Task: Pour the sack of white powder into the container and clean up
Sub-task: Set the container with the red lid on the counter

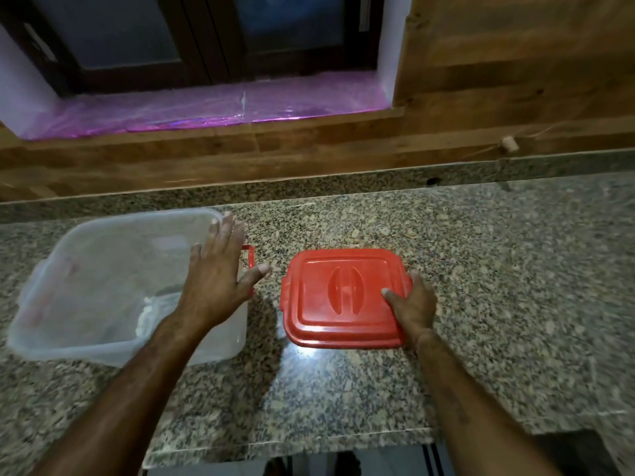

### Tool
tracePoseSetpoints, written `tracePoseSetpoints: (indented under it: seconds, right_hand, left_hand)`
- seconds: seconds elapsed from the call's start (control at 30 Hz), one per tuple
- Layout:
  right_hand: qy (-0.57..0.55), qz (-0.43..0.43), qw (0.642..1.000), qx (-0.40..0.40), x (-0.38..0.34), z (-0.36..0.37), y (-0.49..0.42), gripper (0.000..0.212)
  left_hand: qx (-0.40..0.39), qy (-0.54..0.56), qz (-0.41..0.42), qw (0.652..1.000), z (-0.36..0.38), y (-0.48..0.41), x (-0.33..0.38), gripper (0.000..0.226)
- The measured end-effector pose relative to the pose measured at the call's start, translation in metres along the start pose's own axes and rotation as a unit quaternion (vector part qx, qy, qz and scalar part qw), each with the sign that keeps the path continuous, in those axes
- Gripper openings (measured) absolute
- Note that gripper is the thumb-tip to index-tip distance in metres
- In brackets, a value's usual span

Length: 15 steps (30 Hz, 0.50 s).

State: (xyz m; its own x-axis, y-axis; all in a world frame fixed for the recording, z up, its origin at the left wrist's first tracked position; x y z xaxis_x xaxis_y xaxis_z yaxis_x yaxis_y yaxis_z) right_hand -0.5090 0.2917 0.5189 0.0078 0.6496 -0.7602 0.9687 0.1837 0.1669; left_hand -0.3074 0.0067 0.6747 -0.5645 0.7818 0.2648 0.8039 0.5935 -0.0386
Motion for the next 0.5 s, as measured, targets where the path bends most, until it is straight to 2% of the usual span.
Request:
tracePoseSetpoints:
  seconds: [0.3, 0.43, 0.5]
  right_hand:
    - [0.086, -0.018, 0.996, -0.004, -0.017, 0.003, 0.013, 0.06]
    - [0.028, -0.112, 0.993, -0.011, -0.068, 0.012, 0.024, 0.066]
    - [0.014, -0.166, 0.986, -0.024, -0.105, 0.016, 0.027, 0.062]
  left_hand:
    - [-0.007, 0.03, -0.011, 0.999, -0.003, 0.0, -0.004, 0.099]
    - [-0.015, 0.072, -0.021, 0.997, -0.013, 0.002, -0.005, 0.098]
    - [-0.011, 0.08, -0.015, 0.997, -0.025, 0.004, -0.012, 0.097]
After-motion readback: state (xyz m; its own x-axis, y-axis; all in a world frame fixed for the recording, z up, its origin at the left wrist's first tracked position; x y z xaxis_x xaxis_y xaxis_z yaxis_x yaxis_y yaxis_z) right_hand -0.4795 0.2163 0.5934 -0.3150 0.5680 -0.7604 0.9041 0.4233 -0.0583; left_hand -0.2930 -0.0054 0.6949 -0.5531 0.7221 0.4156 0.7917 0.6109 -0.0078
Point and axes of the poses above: each hand's wrist, its own y-axis away from the middle knuckle, its own z-axis out of the palm, x = y × z, the point moved 2 cm from there along -y, towards the middle knuckle, and after that the axes turned 7 degrees about -z, right-handed, at the moved point
